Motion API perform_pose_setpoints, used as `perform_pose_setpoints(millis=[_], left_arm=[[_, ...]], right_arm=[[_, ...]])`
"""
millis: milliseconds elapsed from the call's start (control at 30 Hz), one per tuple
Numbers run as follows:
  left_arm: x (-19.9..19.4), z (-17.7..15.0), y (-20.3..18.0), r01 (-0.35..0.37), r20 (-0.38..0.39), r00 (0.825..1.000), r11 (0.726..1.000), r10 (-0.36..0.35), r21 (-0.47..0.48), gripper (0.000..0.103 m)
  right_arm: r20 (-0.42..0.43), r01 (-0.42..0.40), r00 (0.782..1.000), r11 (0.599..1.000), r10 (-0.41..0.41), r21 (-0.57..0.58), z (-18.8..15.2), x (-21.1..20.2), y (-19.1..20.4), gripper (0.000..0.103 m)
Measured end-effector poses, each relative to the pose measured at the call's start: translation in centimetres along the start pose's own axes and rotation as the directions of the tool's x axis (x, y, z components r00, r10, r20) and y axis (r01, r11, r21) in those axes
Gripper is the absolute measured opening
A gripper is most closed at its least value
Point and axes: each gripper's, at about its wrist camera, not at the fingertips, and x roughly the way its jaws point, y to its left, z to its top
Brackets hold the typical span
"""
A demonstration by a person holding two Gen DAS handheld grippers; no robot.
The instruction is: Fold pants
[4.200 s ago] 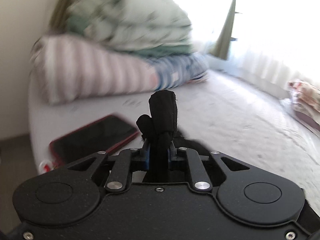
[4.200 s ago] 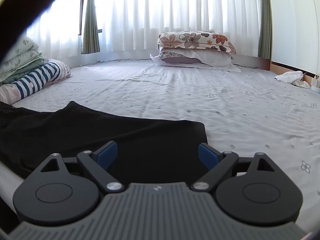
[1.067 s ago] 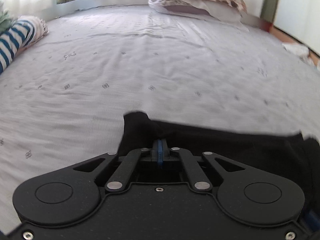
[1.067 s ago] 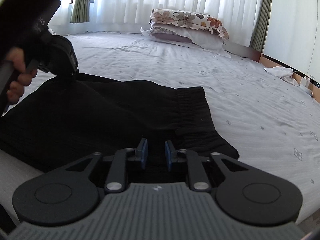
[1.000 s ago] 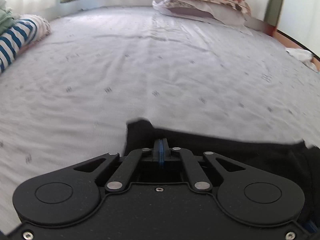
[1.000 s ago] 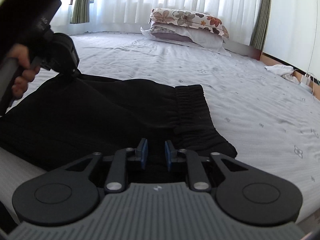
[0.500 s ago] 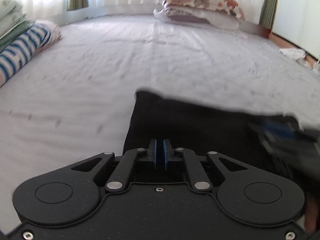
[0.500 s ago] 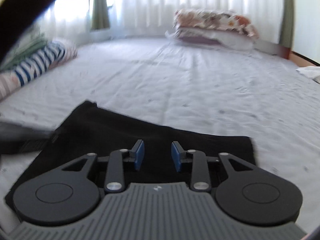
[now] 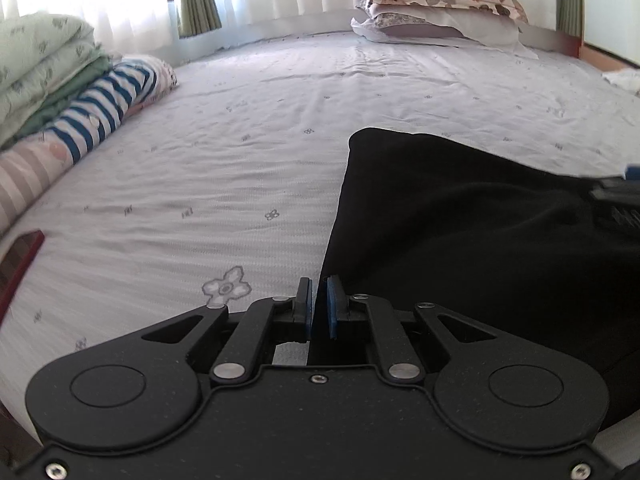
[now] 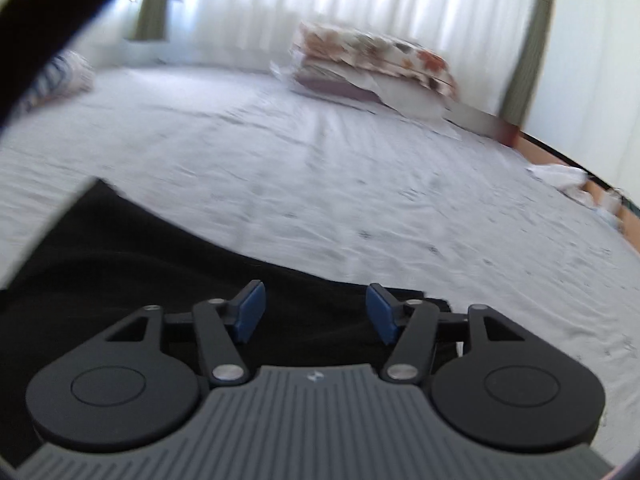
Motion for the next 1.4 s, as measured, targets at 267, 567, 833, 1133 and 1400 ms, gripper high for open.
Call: perform_pose_setpoints(millis=[267, 567, 833, 1133, 1400], left_arm=[[0.2, 0.2, 0.3, 0.018, -0.008, 1.000, 1.000, -0.018, -0.009, 0.011], [-3.1, 0.8, 0.3, 0.113, 0.022, 0.994, 0.991, -0.112, -0.073, 0.017], [-7.8, -1.2, -4.4, 0.240, 0.151, 0.958, 0.970, -0.242, 0.032, 0.052], [-5.2, -4.1, -5.1, 0.138, 0.101, 0.984, 0.988, -0.144, 0.066, 0.073], [-4.0, -4.2, 0.7, 0.019, 0.065, 0.998, 0.998, -0.016, -0.054, 0.080]], right_arm=[[-0.051, -0.033, 0.998, 0.998, 0.035, 0.046, -5.4, -2.2, -1.5, 0.078], [0.155, -0.038, 0.987, 0.999, 0.036, 0.007, -6.4, -7.2, -1.2, 0.083], [0.134, 0.009, 0.991, 1.000, -0.008, -0.009, -8.2, -7.7, -1.9, 0.083], [0.103, 0.025, 0.994, 0.999, -0.028, 0.034, -9.6, -6.3, -2.8, 0.090], [0.111, 0.021, 0.994, 0.999, -0.025, 0.039, -9.8, -6.4, -2.7, 0.090]])
